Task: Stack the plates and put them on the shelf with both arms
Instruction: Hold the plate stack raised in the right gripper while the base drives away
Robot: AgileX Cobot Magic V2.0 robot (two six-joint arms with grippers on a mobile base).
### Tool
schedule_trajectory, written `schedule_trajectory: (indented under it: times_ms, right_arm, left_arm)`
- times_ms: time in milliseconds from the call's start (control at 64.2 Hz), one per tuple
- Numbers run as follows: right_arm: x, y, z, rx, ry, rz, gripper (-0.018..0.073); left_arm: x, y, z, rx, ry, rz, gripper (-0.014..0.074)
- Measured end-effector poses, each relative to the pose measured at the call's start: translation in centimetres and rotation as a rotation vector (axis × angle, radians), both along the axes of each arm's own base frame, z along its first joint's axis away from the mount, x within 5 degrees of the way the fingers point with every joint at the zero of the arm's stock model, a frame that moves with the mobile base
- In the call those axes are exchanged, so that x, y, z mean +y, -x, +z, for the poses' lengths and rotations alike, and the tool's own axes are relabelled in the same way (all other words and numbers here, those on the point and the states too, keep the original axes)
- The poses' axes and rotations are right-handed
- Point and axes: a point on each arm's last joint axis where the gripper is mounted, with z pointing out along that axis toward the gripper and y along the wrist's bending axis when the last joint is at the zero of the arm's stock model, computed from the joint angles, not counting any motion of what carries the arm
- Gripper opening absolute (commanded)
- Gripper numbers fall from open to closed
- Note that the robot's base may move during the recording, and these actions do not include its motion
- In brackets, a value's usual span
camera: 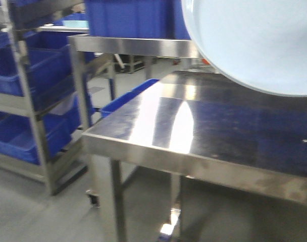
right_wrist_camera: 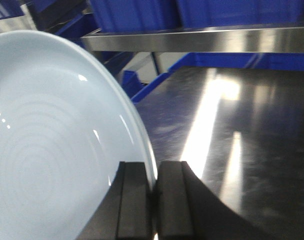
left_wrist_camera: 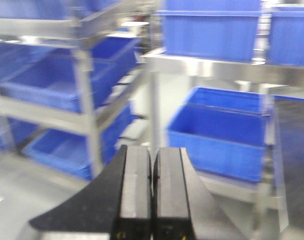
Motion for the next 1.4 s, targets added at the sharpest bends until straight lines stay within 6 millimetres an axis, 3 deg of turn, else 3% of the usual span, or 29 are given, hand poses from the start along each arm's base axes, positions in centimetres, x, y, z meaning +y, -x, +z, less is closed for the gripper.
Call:
schedule_trajectory:
  times_ms: [1403]
  right_arm:
    - [0.0,0.0,0.0,0.0,0.0,0.0,0.0022]
  left_arm:
    - [0.0,0.04,0.03,-0.002,0.0,0.0,0.0085]
